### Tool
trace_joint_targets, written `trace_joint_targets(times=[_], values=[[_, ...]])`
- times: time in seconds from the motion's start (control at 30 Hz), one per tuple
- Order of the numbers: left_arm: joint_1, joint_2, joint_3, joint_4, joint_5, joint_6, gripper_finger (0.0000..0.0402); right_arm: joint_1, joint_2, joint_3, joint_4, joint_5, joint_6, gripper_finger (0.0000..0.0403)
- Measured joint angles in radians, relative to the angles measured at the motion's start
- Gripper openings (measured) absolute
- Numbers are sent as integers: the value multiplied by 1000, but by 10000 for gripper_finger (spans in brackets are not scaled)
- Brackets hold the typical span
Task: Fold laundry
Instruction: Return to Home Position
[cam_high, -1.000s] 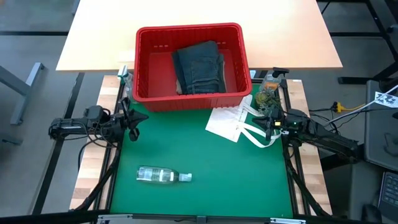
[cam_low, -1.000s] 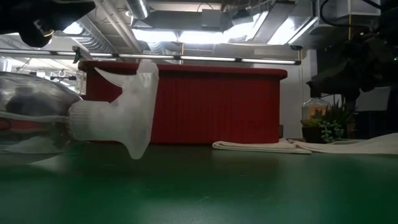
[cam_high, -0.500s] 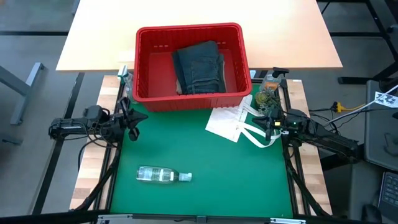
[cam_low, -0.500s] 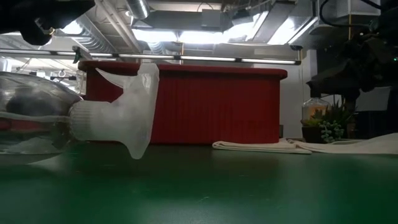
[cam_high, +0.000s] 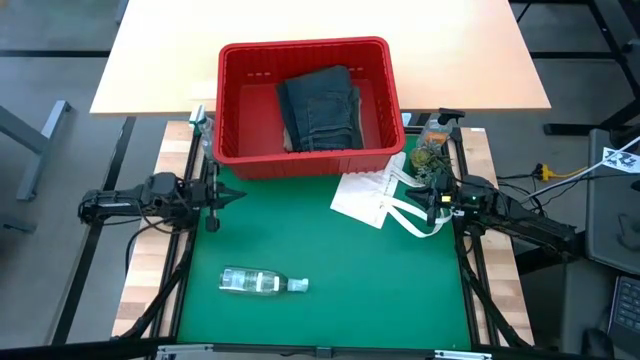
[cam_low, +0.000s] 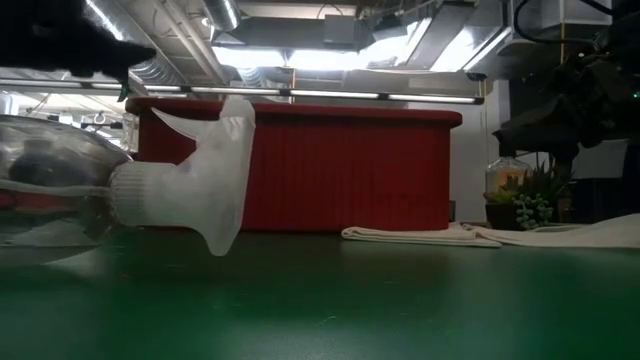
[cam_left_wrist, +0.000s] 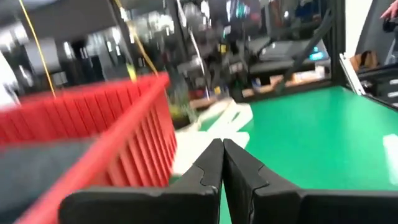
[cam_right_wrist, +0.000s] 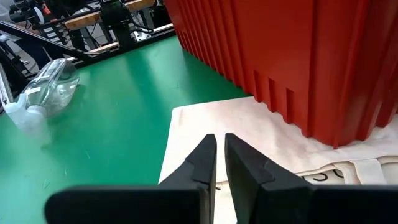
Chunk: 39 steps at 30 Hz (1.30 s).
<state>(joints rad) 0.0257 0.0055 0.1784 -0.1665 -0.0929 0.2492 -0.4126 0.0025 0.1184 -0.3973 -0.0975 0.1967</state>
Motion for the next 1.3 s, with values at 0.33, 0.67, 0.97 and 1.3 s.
trace_joint_targets(times=[0.33, 0.67, 0.97, 1.3], values=[[0, 0, 0, -113, -60, -117, 4, 0, 0, 0, 0, 0, 0, 35], [0, 3, -93, -54, -62, -206, 4, 0, 0, 0, 0, 0, 0, 35], [0, -1, -105, -8, -37, -61, 4, 0, 0, 0, 1, 0, 0, 35], [0, 0, -139, 104, -18, -78, 4, 0, 0, 0, 1, 0, 0, 35]])
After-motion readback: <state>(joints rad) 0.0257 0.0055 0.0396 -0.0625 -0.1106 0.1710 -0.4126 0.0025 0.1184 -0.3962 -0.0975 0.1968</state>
